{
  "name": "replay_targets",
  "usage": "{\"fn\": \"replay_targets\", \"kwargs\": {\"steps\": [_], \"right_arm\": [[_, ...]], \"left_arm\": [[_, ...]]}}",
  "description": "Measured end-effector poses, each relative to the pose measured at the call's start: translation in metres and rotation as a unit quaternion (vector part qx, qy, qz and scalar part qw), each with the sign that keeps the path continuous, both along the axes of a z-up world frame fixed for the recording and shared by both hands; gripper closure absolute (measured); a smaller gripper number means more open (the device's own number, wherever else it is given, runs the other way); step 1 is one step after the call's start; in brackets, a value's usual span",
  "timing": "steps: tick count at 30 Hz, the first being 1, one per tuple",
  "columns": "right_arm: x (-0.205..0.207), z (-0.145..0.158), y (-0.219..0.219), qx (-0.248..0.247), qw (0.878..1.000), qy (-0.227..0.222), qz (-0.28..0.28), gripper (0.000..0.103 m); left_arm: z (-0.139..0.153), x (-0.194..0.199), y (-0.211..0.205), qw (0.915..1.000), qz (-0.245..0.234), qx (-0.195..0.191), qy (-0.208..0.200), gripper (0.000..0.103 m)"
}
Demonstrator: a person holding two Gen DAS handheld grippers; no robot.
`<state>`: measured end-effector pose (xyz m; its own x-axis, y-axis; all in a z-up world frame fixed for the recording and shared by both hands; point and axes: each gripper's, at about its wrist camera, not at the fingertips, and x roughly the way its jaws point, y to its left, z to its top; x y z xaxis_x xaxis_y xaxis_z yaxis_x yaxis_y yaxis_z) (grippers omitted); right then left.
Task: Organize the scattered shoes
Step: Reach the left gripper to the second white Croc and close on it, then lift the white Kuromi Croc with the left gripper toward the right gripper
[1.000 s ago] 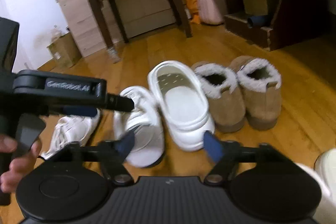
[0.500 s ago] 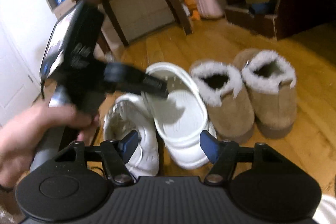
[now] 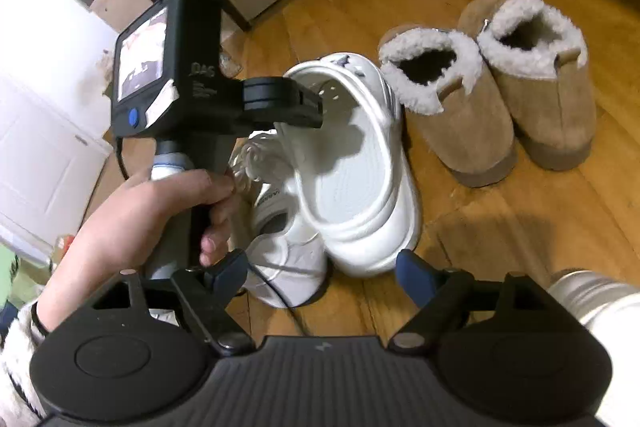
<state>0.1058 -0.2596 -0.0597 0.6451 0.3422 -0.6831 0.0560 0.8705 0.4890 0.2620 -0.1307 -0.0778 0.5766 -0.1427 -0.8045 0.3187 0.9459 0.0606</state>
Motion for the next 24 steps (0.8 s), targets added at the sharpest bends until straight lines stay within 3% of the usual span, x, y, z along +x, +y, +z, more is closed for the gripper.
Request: {"fn": "replay_targets", "kwargs": {"steps": [5, 7, 11, 18, 24], "right_arm": [[-0.017, 0.037, 0.003, -0.025, 0.999, -0.029, 0.010, 0.014], [-0.031, 0.060, 0.007, -0.027, 0.998, -0.057, 0.025, 0.011], [-0.046, 0.078, 0.002, -0.021, 0.997, -0.076, 0.016, 0.010], [-0.065, 0.090, -0.008, -0.010, 0.998, -0.061, -0.013, 0.010], [-0.091, 0.098, 0.001, -0.034, 0.997, -0.061, 0.017, 0.010]], "left_arm": [[0.005, -0.047, 0.020, 0.9986, 0.016, -0.050, -0.007, 0.091], [0.005, -0.062, 0.024, 0.9980, 0.017, -0.060, -0.007, 0.091], [0.006, -0.096, 0.031, 0.9972, 0.012, -0.073, -0.007, 0.091], [0.026, -0.176, 0.054, 0.9956, 0.005, -0.091, -0.025, 0.091], [0.027, -0.240, 0.083, 0.9935, 0.018, -0.111, 0.019, 0.090]]}}
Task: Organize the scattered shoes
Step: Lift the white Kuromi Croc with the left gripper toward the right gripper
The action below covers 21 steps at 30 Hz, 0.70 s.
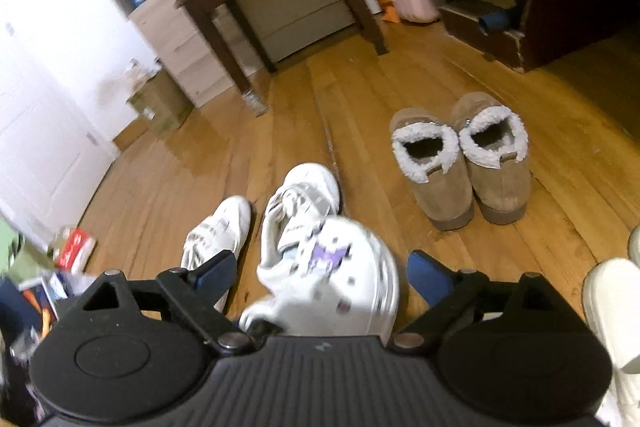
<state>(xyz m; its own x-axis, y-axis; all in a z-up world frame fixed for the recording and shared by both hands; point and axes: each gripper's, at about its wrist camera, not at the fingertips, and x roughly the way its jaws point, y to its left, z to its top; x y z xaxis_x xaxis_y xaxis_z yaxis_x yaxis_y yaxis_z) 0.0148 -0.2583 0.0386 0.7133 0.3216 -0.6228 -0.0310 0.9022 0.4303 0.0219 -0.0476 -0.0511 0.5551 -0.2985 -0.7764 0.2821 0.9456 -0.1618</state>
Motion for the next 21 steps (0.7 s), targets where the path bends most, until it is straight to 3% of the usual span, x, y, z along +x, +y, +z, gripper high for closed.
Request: {"fn": "replay_targets", "kwargs": {"steps": [8, 9, 10, 11, 13, 14, 16, 21], "right_arm": [[-0.023, 0.013, 0.021, -0.009, 0.999, 0.000, 0.033, 0.010], [-0.027, 0.015, 0.026, -0.013, 0.999, 0.002, 0.040, 0.010], [-0.030, 0.016, 0.030, -0.018, 0.999, 0.005, 0.047, 0.010], [-0.032, 0.017, 0.034, -0.026, 0.998, 0.010, 0.049, 0.010], [-0.037, 0.020, 0.045, -0.060, 0.997, 0.012, 0.054, 0.010], [-0.041, 0.022, 0.052, -0.083, 0.995, 0.011, 0.057, 0.009], [-0.045, 0.023, 0.059, -0.101, 0.993, 0.007, 0.062, 0.009], [-0.065, 0.008, 0.091, -0.155, 0.981, 0.019, 0.112, 0.012]], "left_arm": [[0.003, -0.064, 0.021, 0.9995, -0.017, 0.010, 0.026, 0.086], [-0.001, -0.068, 0.022, 0.9991, -0.027, 0.010, 0.031, 0.083], [-0.010, -0.069, 0.025, 0.9980, -0.039, 0.002, 0.049, 0.063], [-0.017, -0.070, 0.028, 0.9968, -0.040, -0.006, 0.069, 0.053], [-0.028, -0.074, 0.043, 0.9905, -0.012, -0.050, 0.128, 0.050], [-0.029, -0.078, 0.051, 0.9870, -0.003, -0.079, 0.140, 0.049], [-0.021, -0.091, 0.066, 0.9840, -0.005, -0.107, 0.142, 0.035], [-0.009, -0.110, 0.089, 0.9853, -0.003, -0.102, 0.137, 0.021]]}}
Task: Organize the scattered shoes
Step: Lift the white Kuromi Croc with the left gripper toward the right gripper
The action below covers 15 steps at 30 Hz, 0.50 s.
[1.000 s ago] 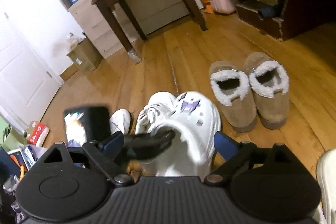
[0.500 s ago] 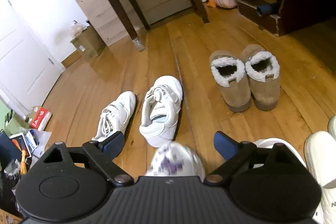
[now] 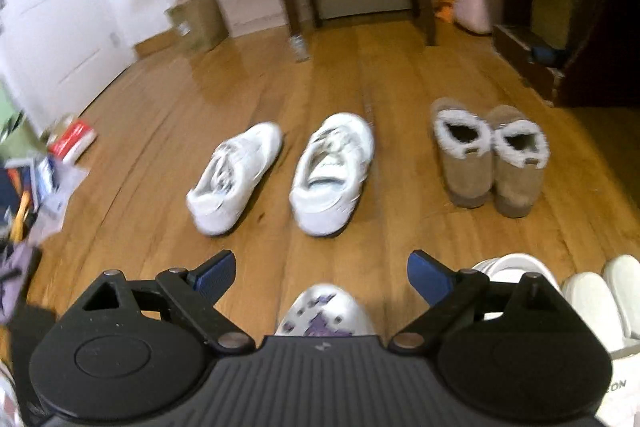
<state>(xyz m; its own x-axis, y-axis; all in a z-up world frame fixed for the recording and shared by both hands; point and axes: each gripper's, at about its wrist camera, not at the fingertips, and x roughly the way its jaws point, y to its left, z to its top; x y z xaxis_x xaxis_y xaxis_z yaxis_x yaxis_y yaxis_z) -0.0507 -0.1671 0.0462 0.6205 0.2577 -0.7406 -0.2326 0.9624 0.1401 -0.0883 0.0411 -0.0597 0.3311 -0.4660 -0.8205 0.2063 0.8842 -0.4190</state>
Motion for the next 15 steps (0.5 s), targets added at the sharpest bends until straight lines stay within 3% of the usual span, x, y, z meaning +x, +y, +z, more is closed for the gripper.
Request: {"fn": "replay_targets", "kwargs": {"steps": [1, 4, 6, 13, 15], "right_arm": [[-0.004, -0.007, 0.008, -0.017, 1.000, 0.007, 0.012, 0.014], [-0.014, -0.040, 0.036, -0.102, 0.994, 0.025, 0.039, 0.032], [-0.018, -0.054, 0.042, -0.113, 0.992, 0.028, 0.054, 0.037], [-0.027, -0.051, 0.037, -0.072, 0.995, 0.017, 0.069, 0.040], [-0.033, -0.052, 0.038, -0.047, 0.994, 0.022, 0.095, 0.046]], "left_arm": [[-0.002, -0.001, 0.005, 1.0000, 0.003, 0.000, 0.007, 0.021], [-0.007, -0.002, 0.017, 0.9996, 0.013, 0.006, 0.025, 0.021], [-0.008, -0.002, 0.024, 0.9992, 0.019, 0.020, 0.028, 0.021], [-0.014, -0.005, 0.051, 0.9979, 0.043, 0.029, 0.038, 0.020], [-0.018, -0.004, 0.054, 0.9975, 0.047, 0.029, 0.045, 0.020]]}}
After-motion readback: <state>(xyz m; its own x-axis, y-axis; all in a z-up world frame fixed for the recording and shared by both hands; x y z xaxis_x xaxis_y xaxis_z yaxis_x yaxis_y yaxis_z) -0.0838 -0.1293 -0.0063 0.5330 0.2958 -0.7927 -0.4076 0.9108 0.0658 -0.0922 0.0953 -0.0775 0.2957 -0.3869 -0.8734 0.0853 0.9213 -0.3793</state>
